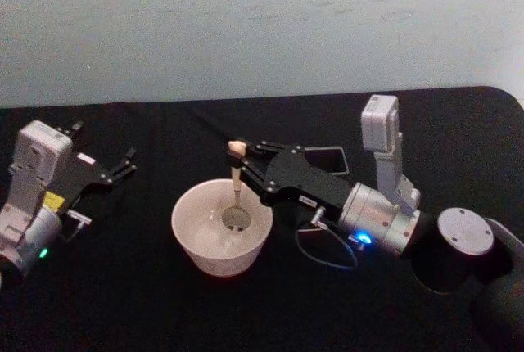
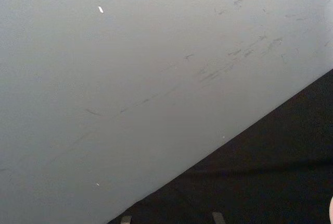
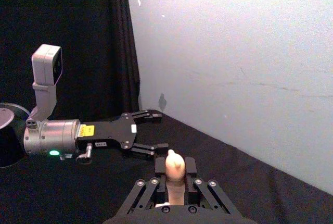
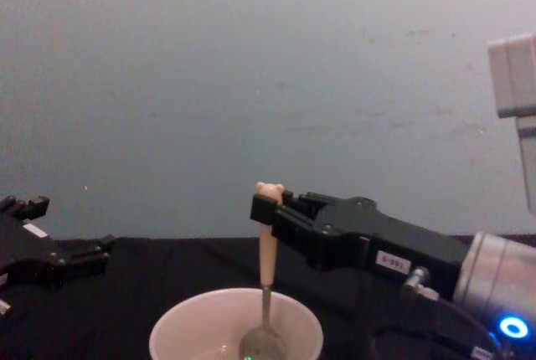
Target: Pick up the stirring spoon with one hand, stir inside the cup, then place it back in its original position.
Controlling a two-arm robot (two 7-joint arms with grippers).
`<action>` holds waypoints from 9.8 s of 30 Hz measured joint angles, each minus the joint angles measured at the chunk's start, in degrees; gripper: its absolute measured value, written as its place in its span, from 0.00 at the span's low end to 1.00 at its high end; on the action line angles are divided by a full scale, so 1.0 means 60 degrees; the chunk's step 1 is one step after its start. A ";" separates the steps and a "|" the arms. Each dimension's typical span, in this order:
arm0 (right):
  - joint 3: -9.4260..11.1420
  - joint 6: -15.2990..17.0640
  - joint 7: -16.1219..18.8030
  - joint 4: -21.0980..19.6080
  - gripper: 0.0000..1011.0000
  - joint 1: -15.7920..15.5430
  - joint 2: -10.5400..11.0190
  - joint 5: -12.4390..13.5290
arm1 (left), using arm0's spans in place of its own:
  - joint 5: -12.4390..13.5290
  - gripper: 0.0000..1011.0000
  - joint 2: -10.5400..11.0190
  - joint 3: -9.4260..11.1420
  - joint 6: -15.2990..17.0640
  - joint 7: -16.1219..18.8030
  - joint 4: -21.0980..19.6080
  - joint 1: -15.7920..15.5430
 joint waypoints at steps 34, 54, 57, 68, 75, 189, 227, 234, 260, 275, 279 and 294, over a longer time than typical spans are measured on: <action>-0.0496 0.0080 0.0270 -0.0376 0.21 -0.0094 -0.0131 0.0098 | 0.0000 0.99 0.0000 0.0001 0.0000 0.0000 0.0000 0.0000; -0.0112 -0.0104 -0.0051 0.0162 0.21 0.0151 -0.0255 -0.0095 | 0.0000 0.99 0.0000 0.0001 0.0000 0.0000 0.0000 0.0000; -0.0055 -0.0108 -0.0076 0.0082 0.21 0.0097 -0.0226 -0.0102 | 0.0000 0.99 0.0000 0.0000 0.0000 0.0000 0.0000 -0.0001; 0.0268 -0.0130 -0.0286 -0.0755 0.21 -0.0062 -0.0020 -0.0060 | 0.0001 0.99 -0.0001 0.0001 0.0000 0.0000 0.0000 0.0000; 0.0619 -0.0095 -0.0503 -0.1644 0.21 -0.0193 0.0251 0.0142 | 0.0001 0.99 0.0000 0.0001 0.0000 0.0000 0.0000 0.0000; 0.1944 0.1283 -0.2645 -0.2338 0.59 -0.2333 0.0743 -0.0523 | 0.0000 0.99 0.0000 0.0001 0.0000 0.0000 0.0000 0.0000; 0.3109 0.0638 -0.5107 -0.2310 0.99 -0.1995 0.0253 -0.2781 | 0.0000 0.99 0.0000 0.0001 0.0000 0.0000 0.0000 0.0000; 0.2856 0.1299 -0.5312 -0.1233 0.99 -0.1972 0.0035 -0.3400 | 0.0000 0.99 0.0000 0.0001 0.0000 0.0000 0.0000 0.0000; 0.2704 0.1543 -0.5111 -0.0810 0.99 -0.1927 -0.0082 -0.3627 | 0.0000 0.99 0.0000 0.0001 0.0000 0.0000 0.0000 0.0000; 0.2707 0.1527 -0.5116 -0.0829 0.99 -0.1934 -0.0071 -0.3604 | 0.0000 0.99 0.0000 0.0001 0.0000 0.0000 0.0000 0.0000; 0.2708 0.1523 -0.5116 -0.0832 0.99 -0.1934 -0.0070 -0.3600 | 0.0000 0.99 0.0000 0.0001 0.0000 0.0000 0.0000 0.0000; 0.2707 0.1522 -0.5116 -0.0834 0.99 -0.1934 -0.0070 -0.3595 | 0.0000 0.99 0.0000 0.0001 0.0000 0.0000 0.0000 0.0000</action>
